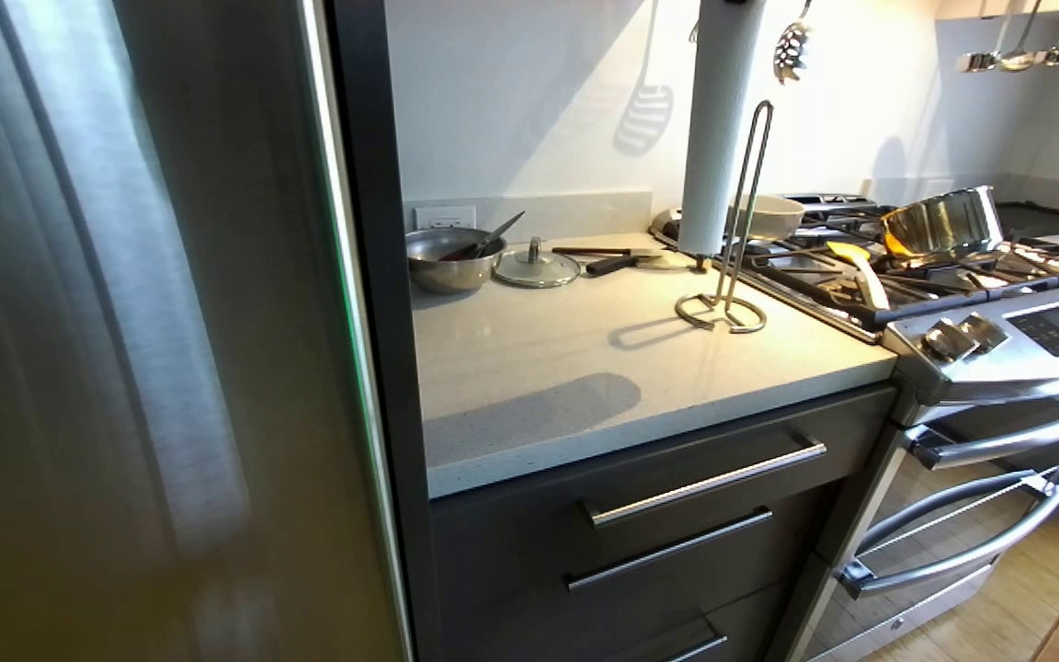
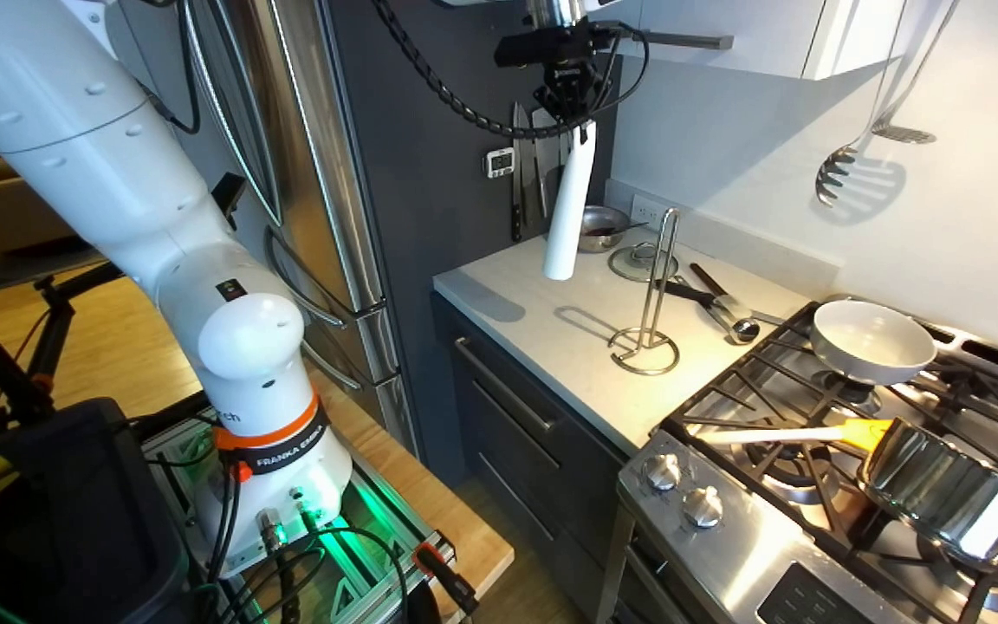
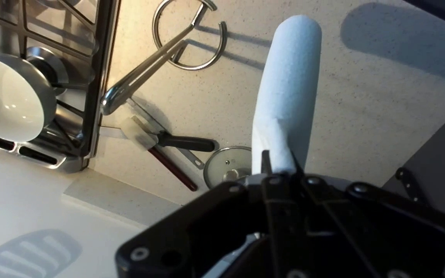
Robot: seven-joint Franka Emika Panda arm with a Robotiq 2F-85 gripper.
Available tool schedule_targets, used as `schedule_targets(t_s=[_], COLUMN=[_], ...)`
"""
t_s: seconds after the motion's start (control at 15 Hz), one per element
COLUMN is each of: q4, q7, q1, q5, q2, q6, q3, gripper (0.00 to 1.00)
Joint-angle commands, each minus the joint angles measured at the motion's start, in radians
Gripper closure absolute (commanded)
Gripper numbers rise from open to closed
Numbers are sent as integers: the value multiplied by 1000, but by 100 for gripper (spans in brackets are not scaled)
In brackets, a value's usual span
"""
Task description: Remove the paper towel from the stand and put it upright on the cupboard
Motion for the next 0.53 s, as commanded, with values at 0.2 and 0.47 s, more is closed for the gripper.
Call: schedule_targets(t_s=[0.2, 0.47], q4=[-78, -114], q7=[0, 15], q1=[4, 2], q5=[3, -15], q2=[60, 93], q6=[87, 136], q3=[2, 9], gripper=[96, 95])
